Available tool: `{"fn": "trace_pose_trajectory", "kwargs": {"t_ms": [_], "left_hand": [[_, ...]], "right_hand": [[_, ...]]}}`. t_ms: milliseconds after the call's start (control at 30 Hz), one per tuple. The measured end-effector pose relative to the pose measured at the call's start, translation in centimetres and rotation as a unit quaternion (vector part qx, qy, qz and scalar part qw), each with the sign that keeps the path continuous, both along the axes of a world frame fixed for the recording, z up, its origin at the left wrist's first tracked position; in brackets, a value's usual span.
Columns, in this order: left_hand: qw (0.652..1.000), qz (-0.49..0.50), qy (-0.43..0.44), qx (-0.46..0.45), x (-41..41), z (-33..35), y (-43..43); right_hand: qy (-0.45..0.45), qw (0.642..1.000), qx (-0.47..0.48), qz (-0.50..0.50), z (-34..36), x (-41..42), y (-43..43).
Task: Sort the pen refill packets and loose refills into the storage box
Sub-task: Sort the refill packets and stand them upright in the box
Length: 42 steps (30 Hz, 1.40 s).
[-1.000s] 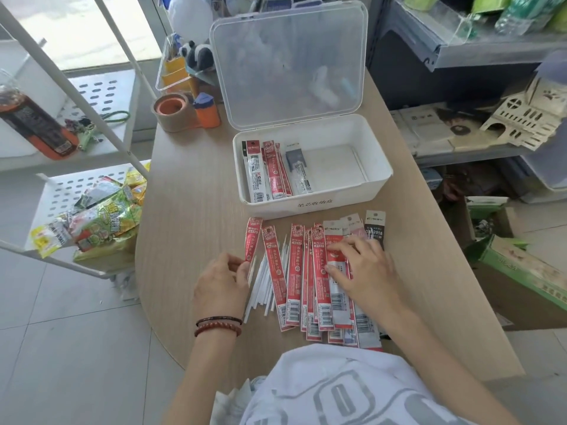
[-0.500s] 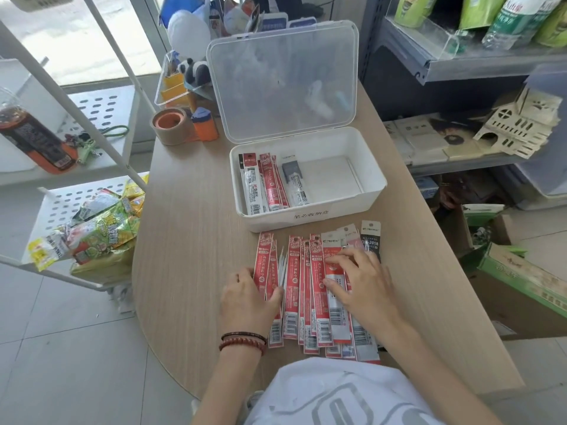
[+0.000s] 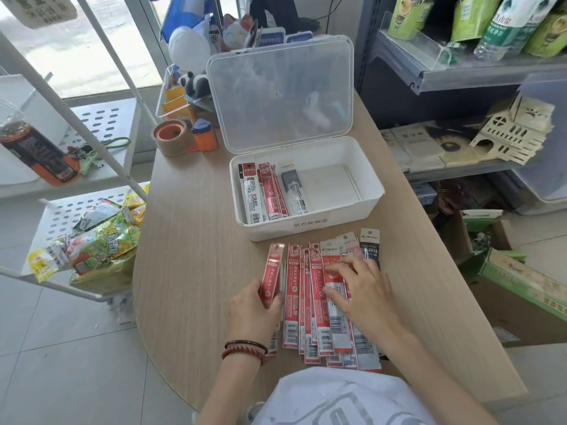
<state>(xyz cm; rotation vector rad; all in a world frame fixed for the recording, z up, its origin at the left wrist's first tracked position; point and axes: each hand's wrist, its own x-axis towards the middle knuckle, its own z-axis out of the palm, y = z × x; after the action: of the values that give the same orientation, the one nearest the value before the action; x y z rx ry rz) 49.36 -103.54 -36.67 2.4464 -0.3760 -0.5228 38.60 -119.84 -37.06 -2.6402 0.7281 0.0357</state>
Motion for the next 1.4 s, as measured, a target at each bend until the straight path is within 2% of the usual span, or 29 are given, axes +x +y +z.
{"fn": "trace_pose_trajectory", "kwargs": {"t_ms": [133,300,667,833,1033,1200,1400], "left_hand": [[1.000,-0.005,0.015,0.009,-1.0,0.2,-1.5],[0.986,-0.059,-0.038,0.148,-2.1,0.2,-2.9],[0.992,-0.032,-0.038,0.119,-1.4,0.5,-2.6],[0.999,-0.005,-0.023,0.044,-0.3,0.8,-1.3],[0.989,0.045,0.121,-0.077,1.2,0.4,0.2],[0.970,0.064,0.178,-0.151,1.1,1.0,1.1],[0.942,0.080,0.238,-0.223,1.0,2.2,1.8]], "right_hand": [[0.006,1.000,-0.006,-0.005,0.0,0.1,0.1],[0.017,0.999,0.001,-0.046,0.1,0.1,0.4],[0.029,0.998,0.040,-0.047,0.3,-0.5,0.1],[0.036,0.997,0.045,-0.041,0.3,-0.6,0.1],[0.031,0.998,0.045,-0.038,0.7,-0.3,0.2],[0.005,0.999,0.017,-0.035,1.4,0.4,0.5],[-0.075,0.991,0.112,0.005,2.6,2.3,2.0]]}}
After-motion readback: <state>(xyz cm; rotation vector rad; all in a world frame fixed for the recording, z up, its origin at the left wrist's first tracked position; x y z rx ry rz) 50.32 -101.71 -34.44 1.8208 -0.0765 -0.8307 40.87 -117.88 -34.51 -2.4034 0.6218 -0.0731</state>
